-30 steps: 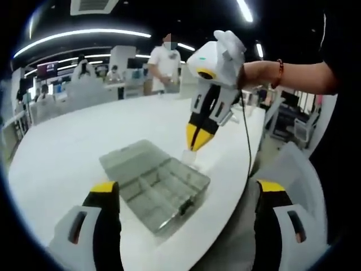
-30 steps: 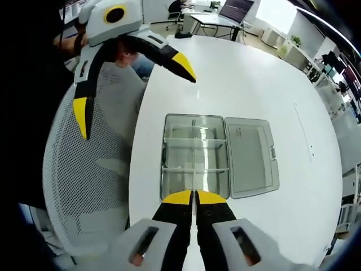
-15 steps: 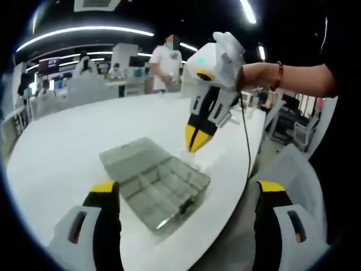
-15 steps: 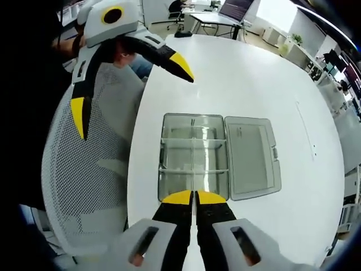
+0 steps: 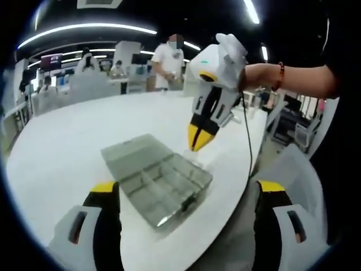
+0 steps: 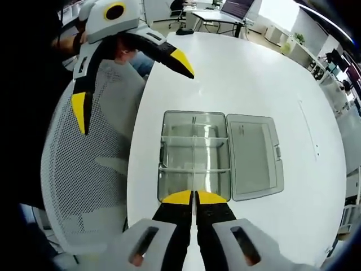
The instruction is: Insert the divider into the dual guide fixture by aligning both edges with the guide slots and pushing it downward to the bottom, including one-sided entry, uneven engagement, binding, and posture correction.
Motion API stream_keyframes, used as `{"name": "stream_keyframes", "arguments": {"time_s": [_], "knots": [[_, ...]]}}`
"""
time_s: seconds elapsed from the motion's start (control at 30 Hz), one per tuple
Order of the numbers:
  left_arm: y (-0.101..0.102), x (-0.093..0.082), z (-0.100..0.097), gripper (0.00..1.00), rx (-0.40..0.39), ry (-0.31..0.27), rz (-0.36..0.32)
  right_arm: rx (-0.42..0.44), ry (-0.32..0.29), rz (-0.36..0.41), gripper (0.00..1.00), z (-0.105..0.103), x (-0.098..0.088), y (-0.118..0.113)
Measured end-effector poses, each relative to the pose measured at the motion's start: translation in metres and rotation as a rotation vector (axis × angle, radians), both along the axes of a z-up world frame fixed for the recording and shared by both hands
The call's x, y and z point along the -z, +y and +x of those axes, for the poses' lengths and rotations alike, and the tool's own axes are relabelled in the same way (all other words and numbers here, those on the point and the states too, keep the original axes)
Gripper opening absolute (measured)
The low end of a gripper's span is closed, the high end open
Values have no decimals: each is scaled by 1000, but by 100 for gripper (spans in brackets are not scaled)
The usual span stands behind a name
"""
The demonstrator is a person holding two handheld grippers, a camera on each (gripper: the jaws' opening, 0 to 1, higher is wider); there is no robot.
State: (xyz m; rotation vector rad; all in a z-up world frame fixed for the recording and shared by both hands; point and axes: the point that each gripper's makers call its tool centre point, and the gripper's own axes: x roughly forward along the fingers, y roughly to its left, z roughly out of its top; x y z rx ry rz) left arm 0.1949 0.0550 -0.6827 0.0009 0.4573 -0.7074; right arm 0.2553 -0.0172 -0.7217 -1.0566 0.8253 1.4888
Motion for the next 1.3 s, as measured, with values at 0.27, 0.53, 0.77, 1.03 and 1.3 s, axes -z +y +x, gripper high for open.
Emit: {"name": "stream_keyframes", "arguments": {"time_s": [0.27, 0.53, 0.77, 1.03, 1.3], "knots": [[2, -1, 2, 98, -5, 0, -4, -13, 11, -13, 0, -1, 4, 1], [3, 1, 1, 97, -6, 6, -7, -6, 7, -16, 0, 1, 4, 1], [2, 0, 1, 97, -6, 7, -10, -17, 11, -27, 0, -1, 7, 1], [4, 1, 1, 96, -12, 12, -14, -9, 17, -40, 0, 0, 8, -2], [4, 2, 1, 96, -9, 14, -16, -3, 13, -50, 0, 1, 9, -5]]}}
